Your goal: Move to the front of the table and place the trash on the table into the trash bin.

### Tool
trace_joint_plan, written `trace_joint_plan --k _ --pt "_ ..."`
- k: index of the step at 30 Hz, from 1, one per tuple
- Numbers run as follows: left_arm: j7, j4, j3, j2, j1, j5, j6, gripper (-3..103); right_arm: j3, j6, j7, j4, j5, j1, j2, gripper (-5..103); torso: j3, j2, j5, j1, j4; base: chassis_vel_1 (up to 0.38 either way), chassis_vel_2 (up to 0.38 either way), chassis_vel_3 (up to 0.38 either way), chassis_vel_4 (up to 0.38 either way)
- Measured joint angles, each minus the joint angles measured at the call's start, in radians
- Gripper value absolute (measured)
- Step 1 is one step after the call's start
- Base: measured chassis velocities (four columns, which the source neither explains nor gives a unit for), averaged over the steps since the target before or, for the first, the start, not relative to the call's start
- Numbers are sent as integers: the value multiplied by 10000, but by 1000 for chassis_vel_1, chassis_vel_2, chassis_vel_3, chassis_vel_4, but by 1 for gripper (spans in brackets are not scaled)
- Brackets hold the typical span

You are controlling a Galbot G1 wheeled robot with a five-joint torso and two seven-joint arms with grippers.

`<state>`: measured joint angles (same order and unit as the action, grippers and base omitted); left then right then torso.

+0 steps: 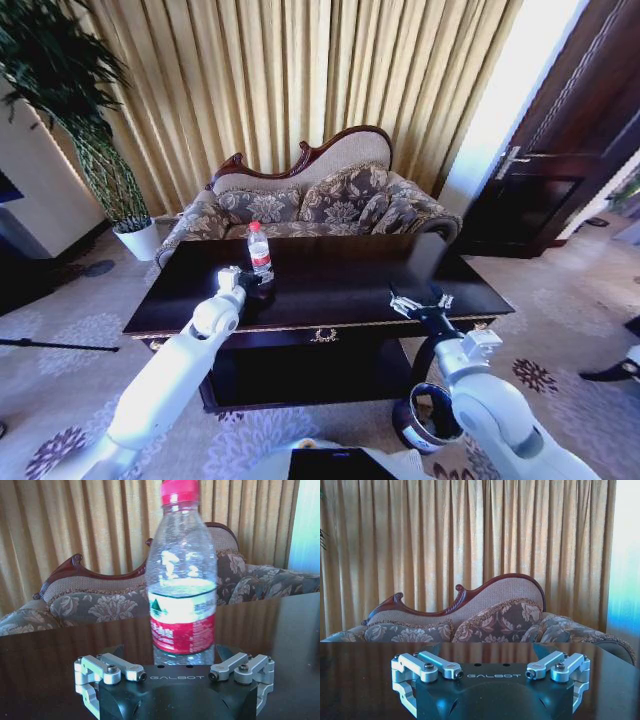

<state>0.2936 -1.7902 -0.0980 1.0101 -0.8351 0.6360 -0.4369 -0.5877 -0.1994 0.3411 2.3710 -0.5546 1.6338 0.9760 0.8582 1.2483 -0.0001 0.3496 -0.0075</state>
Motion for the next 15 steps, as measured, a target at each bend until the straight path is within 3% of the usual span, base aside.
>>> trace_joint_plan --k 9,15 --pt "-139 571 203 129 273 5 169 102 15 0 0 -126 153 -21 12 100 0 0 0 0 1 0 0 0 0" --pt "-180 874 370 317 549 -1 337 77 30 10 -2 -234 269 -34 50 100 1 -1 -1 0 0 0 0 0 0"
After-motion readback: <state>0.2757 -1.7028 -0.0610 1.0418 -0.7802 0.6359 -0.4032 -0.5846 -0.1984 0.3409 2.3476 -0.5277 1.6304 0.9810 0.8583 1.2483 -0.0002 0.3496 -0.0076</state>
